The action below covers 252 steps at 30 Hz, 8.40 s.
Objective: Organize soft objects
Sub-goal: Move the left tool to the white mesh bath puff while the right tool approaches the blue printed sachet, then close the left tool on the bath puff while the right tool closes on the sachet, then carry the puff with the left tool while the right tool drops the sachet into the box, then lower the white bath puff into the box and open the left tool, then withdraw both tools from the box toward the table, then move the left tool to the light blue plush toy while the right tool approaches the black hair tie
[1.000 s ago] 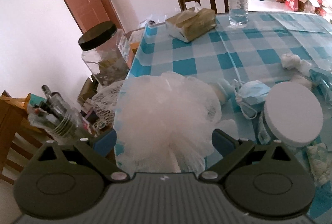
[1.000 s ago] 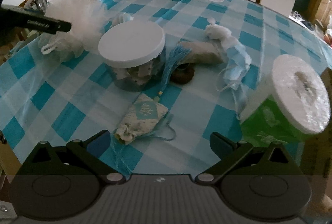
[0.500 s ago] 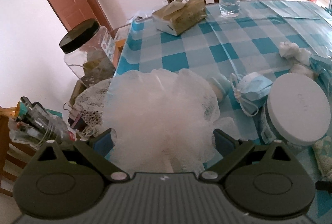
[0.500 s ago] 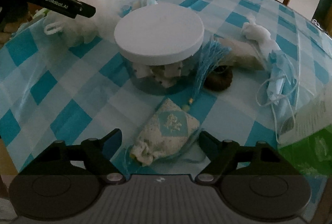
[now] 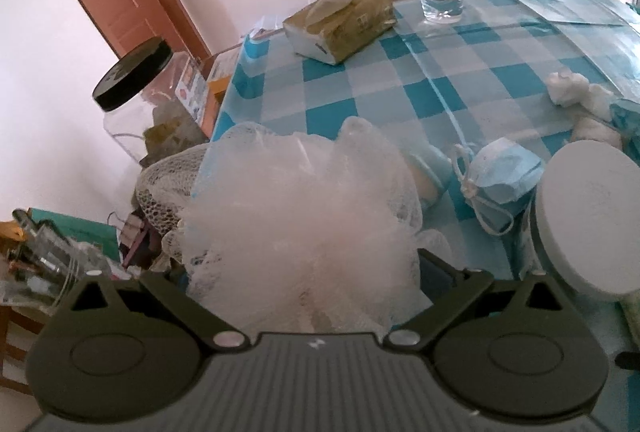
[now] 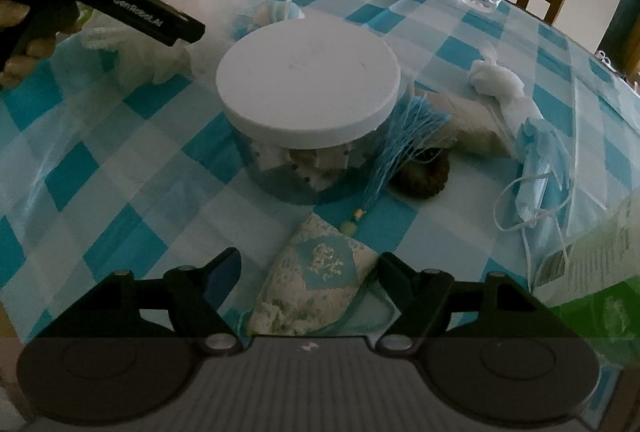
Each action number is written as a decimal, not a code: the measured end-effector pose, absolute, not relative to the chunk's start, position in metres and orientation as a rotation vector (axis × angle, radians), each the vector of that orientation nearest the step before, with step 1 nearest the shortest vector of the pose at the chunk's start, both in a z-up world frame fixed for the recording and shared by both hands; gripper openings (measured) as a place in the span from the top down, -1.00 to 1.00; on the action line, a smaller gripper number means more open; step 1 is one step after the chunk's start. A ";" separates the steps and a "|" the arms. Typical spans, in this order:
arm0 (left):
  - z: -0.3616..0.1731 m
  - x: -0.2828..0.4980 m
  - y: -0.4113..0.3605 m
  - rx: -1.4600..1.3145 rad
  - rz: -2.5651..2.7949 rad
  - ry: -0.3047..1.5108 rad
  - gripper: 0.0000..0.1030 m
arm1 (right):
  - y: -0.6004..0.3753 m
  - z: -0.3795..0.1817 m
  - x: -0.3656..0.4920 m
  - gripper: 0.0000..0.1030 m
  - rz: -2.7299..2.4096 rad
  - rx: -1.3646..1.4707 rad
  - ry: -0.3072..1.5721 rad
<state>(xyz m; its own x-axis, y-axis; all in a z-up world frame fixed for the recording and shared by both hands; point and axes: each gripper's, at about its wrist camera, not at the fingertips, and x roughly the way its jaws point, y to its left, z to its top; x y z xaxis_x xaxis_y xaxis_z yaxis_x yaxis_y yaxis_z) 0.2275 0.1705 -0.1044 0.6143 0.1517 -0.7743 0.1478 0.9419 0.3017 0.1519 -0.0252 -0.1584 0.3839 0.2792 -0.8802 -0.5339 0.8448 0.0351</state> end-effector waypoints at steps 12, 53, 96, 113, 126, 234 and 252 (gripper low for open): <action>-0.113 0.237 0.173 0.356 0.026 0.913 -0.93 | -0.021 -0.156 0.151 -0.16 0.515 -0.306 1.045; -0.048 0.195 0.184 0.216 -0.084 0.877 0.44 | -0.033 -0.133 0.139 0.06 0.512 -0.296 1.015; 0.010 0.076 0.058 0.351 -0.533 0.896 0.46 | -0.118 -0.055 0.061 0.06 0.473 -0.239 0.927; 0.040 0.065 -0.117 0.354 -0.654 0.824 0.46 | -0.300 -0.019 0.037 0.06 0.353 -0.248 0.847; 0.055 0.096 -0.191 0.372 -0.649 0.729 0.46 | -0.360 -0.032 0.073 -0.19 0.316 -0.213 0.805; -0.048 0.098 0.007 0.158 -0.433 0.888 -0.94 | -0.180 -0.064 0.063 -1.00 0.151 -0.130 0.951; -0.069 0.105 0.051 0.106 -0.264 0.985 -0.94 | -0.136 -0.094 0.095 -1.00 0.420 -0.201 0.942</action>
